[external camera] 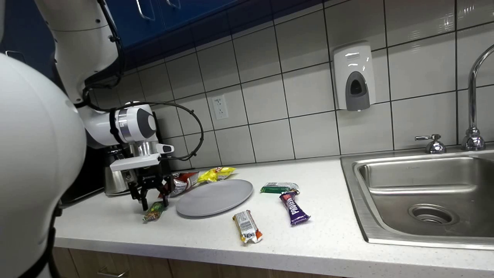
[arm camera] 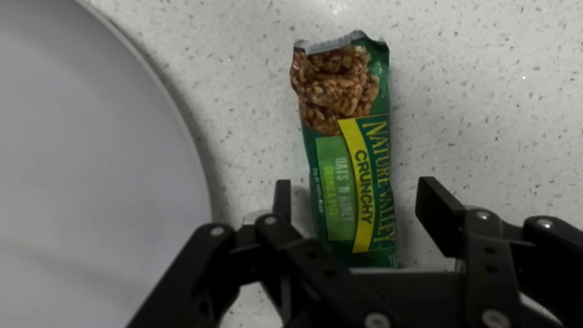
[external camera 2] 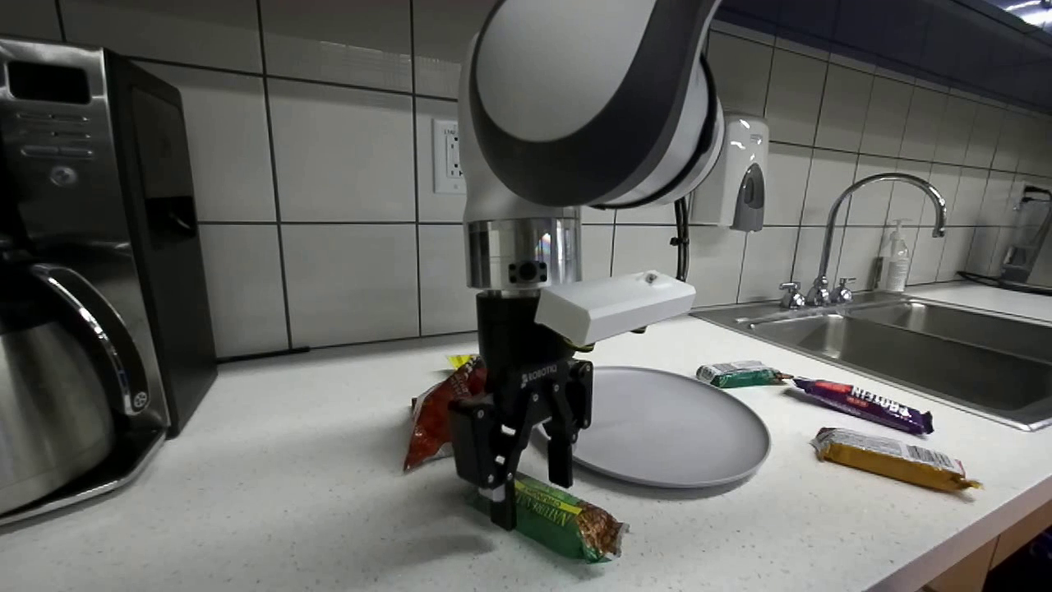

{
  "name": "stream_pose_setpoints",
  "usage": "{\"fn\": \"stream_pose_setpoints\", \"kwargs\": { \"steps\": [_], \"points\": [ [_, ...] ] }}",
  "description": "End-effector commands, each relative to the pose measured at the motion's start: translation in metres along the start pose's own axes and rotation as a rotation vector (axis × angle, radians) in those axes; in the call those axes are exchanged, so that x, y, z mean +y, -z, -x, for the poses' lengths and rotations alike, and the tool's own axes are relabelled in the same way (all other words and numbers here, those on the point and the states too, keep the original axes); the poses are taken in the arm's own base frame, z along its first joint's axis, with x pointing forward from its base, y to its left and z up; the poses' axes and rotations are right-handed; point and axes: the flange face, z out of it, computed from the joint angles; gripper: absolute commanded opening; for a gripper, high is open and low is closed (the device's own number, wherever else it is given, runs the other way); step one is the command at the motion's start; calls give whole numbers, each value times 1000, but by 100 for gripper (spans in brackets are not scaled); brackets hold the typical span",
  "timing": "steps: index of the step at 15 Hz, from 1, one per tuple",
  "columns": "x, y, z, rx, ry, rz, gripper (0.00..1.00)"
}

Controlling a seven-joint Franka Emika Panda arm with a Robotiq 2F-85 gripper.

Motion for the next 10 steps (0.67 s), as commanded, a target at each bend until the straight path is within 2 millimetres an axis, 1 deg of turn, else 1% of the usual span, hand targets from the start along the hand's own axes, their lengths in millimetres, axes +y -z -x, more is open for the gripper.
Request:
{"fn": "stream_pose_setpoints", "kwargs": {
  "steps": [1, 4, 5, 8, 10],
  "points": [
    [-1, 4, -6, 14, 25, 1, 42],
    [-2, 4, -5, 13, 26, 0, 18],
    [-2, 4, -5, 13, 25, 0, 13],
    [-2, 5, -5, 13, 25, -1, 13],
    [-4, 10, -6, 22, 22, -5, 13]
  ]
}}
